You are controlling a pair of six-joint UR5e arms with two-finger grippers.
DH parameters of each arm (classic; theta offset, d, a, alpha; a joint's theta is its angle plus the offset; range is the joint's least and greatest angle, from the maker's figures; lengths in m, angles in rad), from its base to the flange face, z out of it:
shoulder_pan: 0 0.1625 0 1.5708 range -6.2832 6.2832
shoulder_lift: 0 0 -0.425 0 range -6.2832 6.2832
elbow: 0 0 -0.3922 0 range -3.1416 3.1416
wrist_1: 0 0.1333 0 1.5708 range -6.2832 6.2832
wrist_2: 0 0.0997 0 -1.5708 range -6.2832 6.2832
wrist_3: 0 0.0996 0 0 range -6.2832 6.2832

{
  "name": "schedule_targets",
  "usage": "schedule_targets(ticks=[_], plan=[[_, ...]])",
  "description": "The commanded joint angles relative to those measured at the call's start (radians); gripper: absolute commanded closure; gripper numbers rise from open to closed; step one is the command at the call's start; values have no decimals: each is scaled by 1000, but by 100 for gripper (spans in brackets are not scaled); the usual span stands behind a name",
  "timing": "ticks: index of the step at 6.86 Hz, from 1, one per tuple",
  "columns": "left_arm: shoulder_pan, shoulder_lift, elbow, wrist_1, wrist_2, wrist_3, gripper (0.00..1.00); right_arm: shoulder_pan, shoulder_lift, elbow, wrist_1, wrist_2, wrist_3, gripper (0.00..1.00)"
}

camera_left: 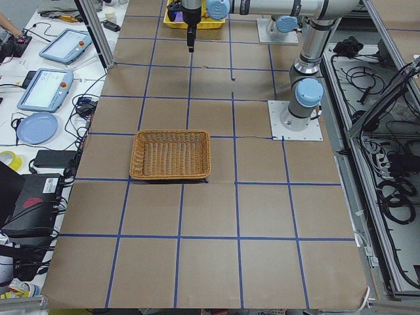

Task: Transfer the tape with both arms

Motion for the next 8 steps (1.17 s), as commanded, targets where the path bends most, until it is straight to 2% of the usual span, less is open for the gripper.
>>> schedule_targets(ticks=[1, 6, 8], plan=[[6, -15, 50, -12, 4, 1, 0, 4, 5, 2, -4, 0, -4, 0], [10, -15, 52, -10, 13, 3, 0, 3, 8, 3, -10, -18, -18, 0], [76, -17, 52, -13, 4, 11, 0, -2, 10, 3, -13, -15, -22, 0]])
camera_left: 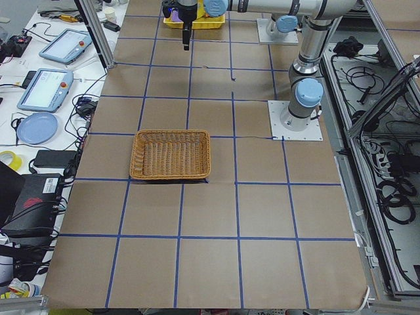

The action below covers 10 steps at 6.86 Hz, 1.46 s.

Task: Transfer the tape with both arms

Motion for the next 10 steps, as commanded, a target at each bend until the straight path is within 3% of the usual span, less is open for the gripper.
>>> schedule_targets(ticks=[1, 7, 8, 9, 10], plan=[[38, 1, -2, -1, -4, 3, 0, -8, 1, 1, -2, -5, -32, 0], [75, -1, -13, -1, 3, 3, 0, -6, 1, 1, 0, 13, -19, 0], [75, -1, -13, 0, 3, 3, 0, -18, 12, 1, -16, 10, -54, 0], [78, -1, -16, 0, 3, 3, 0, -56, 25, 2, -111, -2, -135, 0], [80, -1, -16, 2, 3, 3, 0, -136, 65, 13, -124, 9, -274, 0]])
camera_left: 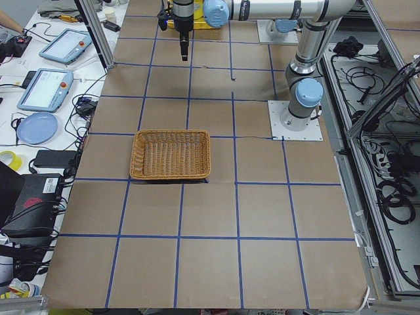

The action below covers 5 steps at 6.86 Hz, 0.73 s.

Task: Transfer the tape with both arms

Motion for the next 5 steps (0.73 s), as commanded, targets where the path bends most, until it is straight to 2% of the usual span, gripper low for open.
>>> schedule_targets(ticks=[1, 2, 4, 5], plan=[[2, 0, -1, 3, 0, 0, 0, -142, 74, 19, -111, 1, -372, 0], [1, 2, -1, 3, 2, 0, 0, -198, 105, 50, -189, 1, -494, 0], [-1, 3, 1, 6, -1, 0, 0, -232, 220, 146, -446, -16, -551, 0], [-2, 3, -3, 7, -5, -2, 0, -232, 272, 188, -482, -16, -546, 0]])
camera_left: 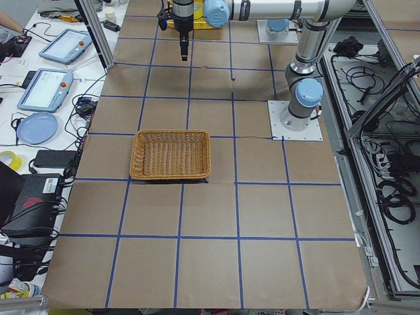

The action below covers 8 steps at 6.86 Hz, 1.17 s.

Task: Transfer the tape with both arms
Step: 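Lower the right gripper into the yellow tray and grasp the tape roll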

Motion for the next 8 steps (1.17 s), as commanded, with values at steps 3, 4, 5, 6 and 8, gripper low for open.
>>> schedule_targets(ticks=[3, 4, 5, 6, 8], plan=[[-4, -1, -4, 5, 1, -1, 0, -38, 86, 151, -88, -63, -6, 0], [-4, -1, -4, 5, 2, 1, 0, -53, 86, 171, -89, -61, 6, 8], [-4, -1, -5, 5, 2, 1, 0, -54, 86, 168, -86, -61, 16, 69], [-4, 0, -11, 5, 2, 1, 0, -54, 86, 160, -85, -45, 46, 100], [-4, 0, -16, 5, -1, 1, 0, -52, 74, 116, -68, -48, 66, 100]])
